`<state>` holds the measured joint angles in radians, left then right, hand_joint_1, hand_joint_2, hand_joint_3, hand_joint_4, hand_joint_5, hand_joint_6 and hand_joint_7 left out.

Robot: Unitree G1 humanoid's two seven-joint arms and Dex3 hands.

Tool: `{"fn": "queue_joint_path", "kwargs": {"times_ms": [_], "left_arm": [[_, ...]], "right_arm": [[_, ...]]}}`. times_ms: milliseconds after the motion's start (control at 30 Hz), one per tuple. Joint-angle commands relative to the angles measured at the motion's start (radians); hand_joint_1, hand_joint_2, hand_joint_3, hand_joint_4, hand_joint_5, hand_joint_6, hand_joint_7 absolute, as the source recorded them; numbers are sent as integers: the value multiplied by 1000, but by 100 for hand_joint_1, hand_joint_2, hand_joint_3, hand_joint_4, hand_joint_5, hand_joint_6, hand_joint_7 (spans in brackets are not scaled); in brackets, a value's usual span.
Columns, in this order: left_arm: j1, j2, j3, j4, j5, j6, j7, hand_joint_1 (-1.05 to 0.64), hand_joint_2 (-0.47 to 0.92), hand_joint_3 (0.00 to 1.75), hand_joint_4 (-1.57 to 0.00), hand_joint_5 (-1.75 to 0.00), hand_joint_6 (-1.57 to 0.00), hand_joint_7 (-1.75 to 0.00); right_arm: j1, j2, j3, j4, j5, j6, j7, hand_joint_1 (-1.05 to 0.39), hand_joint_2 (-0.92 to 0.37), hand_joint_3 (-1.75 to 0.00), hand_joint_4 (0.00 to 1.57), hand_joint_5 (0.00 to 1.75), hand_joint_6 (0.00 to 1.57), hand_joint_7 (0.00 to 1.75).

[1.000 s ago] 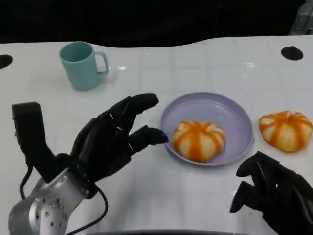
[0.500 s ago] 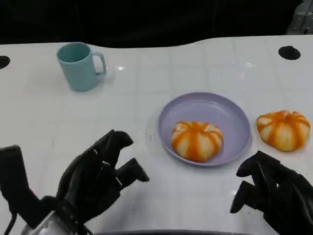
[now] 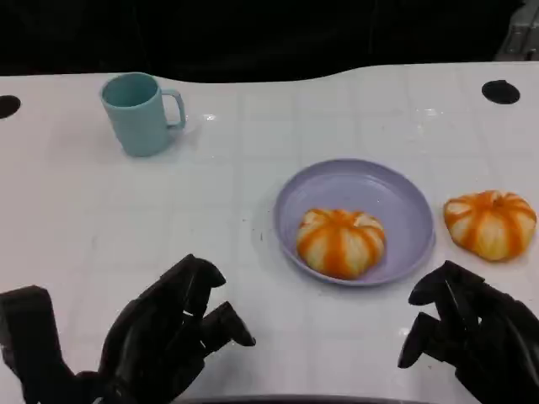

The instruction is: Grasp the bread from the table and place it into the plate.

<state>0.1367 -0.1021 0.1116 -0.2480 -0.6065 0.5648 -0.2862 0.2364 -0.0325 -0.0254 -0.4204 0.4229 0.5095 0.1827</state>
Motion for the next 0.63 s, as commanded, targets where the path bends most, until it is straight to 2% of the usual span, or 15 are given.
{"fn": "queue_joint_path", "kwargs": {"times_ms": [33, 633], "left_arm": [[-12, 13, 3, 6, 0, -9, 16, -56, 92, 45, -73, -175, -49, -172], [-15, 21, -10, 31, 4, -25, 2, -55, 92, 45, -73, -175, -48, -173]], "right_arm": [[5, -15, -12, -23, 6, 13, -5, -43, -92, -43, 62, 175, 50, 159], [2, -14, -22, -2, 7, -3, 12, -42, -92, -45, 64, 175, 50, 159]]}}
